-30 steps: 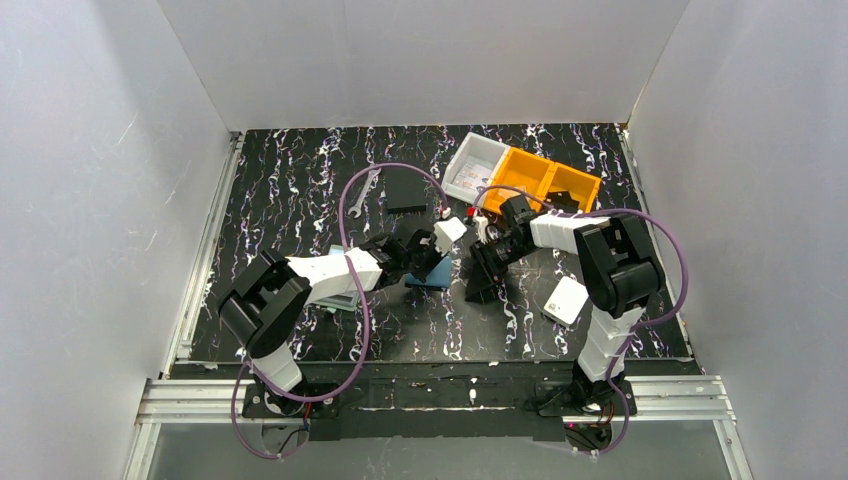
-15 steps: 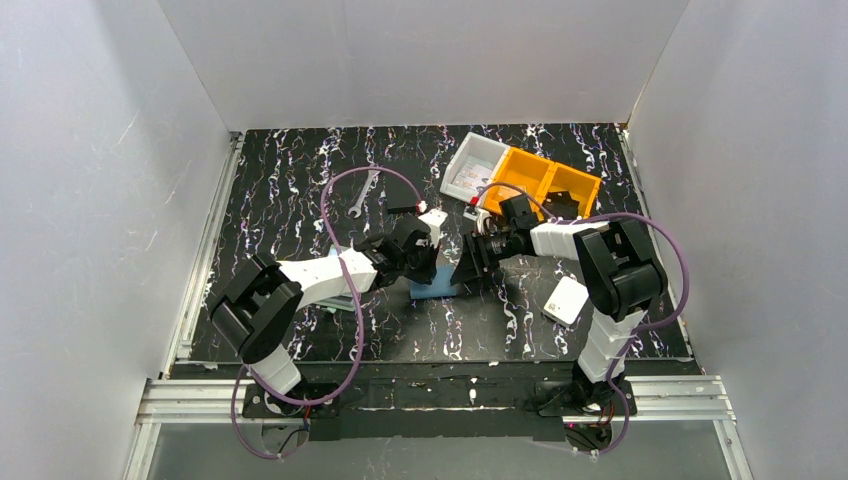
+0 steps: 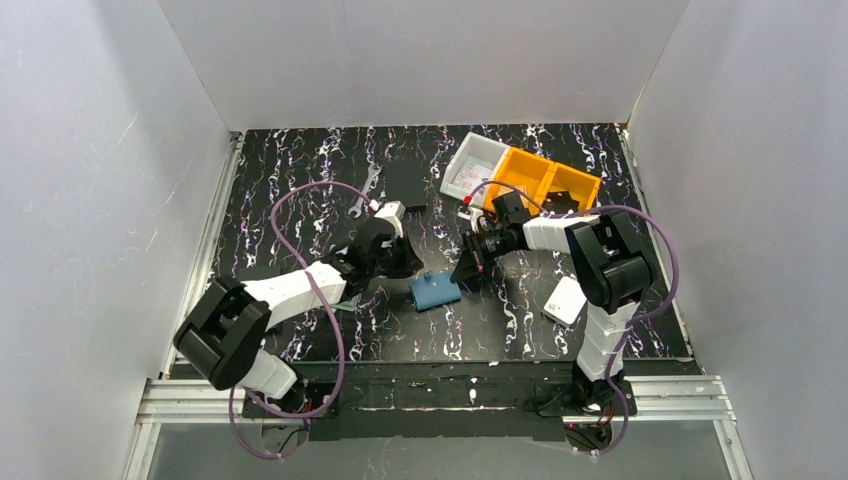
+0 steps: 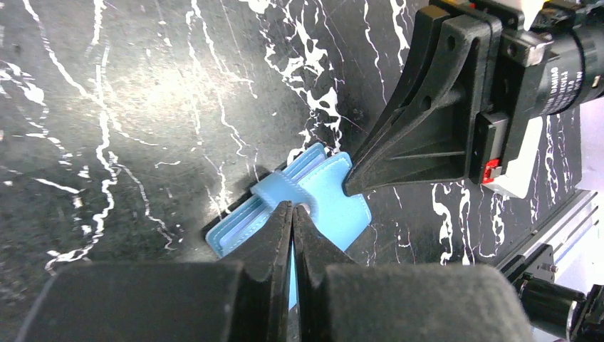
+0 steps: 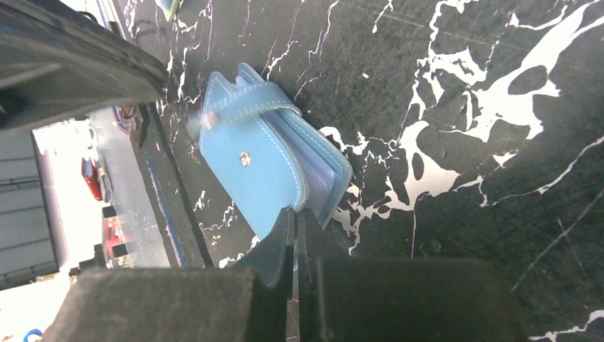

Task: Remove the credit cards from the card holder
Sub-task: Open the card holder at the center of the board.

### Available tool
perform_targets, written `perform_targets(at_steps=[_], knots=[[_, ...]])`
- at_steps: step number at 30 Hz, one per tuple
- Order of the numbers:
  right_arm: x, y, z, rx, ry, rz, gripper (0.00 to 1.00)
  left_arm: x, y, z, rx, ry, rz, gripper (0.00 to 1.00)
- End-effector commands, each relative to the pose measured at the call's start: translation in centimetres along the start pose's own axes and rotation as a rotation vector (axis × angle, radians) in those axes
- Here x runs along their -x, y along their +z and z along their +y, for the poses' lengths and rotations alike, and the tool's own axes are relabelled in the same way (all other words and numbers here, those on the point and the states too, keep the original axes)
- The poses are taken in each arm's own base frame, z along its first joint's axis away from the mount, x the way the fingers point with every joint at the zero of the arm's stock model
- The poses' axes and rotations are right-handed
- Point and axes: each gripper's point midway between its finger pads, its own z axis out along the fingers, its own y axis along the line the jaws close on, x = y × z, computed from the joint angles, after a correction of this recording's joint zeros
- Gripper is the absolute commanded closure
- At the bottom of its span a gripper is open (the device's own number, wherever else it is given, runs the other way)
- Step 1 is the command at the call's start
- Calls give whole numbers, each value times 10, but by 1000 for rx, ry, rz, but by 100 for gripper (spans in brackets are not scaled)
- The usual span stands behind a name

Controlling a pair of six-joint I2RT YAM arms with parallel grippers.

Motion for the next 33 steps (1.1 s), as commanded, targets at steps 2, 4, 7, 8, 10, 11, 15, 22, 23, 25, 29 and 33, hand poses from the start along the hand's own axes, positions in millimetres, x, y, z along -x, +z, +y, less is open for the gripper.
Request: perform_targets(at_steps=[2,4,7,8,10,11,15,22,23,25,29,33], knots=[[-25,0,-32,-144,-67,112,99,26,-29,11,13,24,-55,100],[-23,-3,-26,-115,-116,129,99,24,-33,13,-1,35,-28,100],[-20,-12,-11,-59,-237,172,99,9,-39,14,-30,70,45,100],[-18,-15,-7,-45,-274,180,99,4,-42,11,-57,84,64,100],[-16,-20,1,-27,-334,185,99,-6,-50,3,-125,110,92,100],[-17,-21,5,-19,-366,190,99,-8,-56,-4,-165,130,94,100],[-22,-21,16,0,-459,230,99,-17,-79,-19,-268,293,62,55],[-37,-10,29,49,-587,323,99,-48,-87,-42,-295,641,-82,7],[-37,-9,30,57,-585,325,99,-48,-84,-41,-273,639,-91,4],[-38,-7,29,56,-575,328,99,-52,-75,-42,-245,626,-82,2],[-39,-5,26,48,-557,333,99,-54,-56,-43,-107,669,-91,2],[-40,-4,24,41,-543,336,99,-52,-36,-36,46,622,-85,4]])
